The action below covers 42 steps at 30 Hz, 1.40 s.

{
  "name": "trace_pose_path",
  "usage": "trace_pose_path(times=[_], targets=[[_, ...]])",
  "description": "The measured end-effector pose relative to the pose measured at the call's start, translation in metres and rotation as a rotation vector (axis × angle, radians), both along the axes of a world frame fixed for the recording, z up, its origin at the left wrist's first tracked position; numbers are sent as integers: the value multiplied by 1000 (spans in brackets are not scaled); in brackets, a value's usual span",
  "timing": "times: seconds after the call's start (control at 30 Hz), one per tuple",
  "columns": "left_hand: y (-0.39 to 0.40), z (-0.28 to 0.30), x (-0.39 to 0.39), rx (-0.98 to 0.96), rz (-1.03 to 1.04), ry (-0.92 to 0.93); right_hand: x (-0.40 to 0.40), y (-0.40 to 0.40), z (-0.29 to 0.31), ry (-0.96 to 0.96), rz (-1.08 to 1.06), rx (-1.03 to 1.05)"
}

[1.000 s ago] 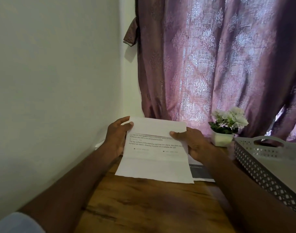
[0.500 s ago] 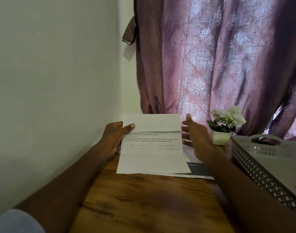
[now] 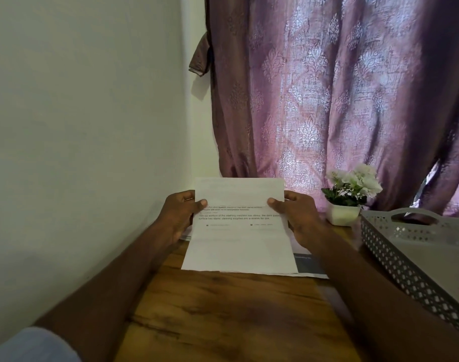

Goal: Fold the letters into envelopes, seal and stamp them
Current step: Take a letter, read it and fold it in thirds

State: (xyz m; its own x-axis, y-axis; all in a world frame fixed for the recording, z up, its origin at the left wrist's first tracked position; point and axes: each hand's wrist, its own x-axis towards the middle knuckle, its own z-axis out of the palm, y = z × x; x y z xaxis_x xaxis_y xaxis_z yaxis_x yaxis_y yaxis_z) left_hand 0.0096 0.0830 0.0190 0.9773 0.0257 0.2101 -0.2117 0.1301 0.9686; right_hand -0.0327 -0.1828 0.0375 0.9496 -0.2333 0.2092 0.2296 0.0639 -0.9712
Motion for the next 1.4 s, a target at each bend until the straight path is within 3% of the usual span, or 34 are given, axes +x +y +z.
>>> trace_pose_path(times=[0.4, 0.7, 1.13, 1.3, 1.4], targets=[[3, -1, 1, -45, 84, -6, 12, -1, -6, 47, -82, 34], [6, 4, 0, -217, -35, 49, 11, -7, -4, 109, 15, 214], [-8, 2, -7, 6, 252, -65, 14, 0, -6, 59, -73, 142], [-9, 6, -11, -69, 118, 56, 11, 1, -1, 69, -113, 209], [-9, 3, -12, 64, 49, 66, 10, -1, -1, 55, -130, 246]])
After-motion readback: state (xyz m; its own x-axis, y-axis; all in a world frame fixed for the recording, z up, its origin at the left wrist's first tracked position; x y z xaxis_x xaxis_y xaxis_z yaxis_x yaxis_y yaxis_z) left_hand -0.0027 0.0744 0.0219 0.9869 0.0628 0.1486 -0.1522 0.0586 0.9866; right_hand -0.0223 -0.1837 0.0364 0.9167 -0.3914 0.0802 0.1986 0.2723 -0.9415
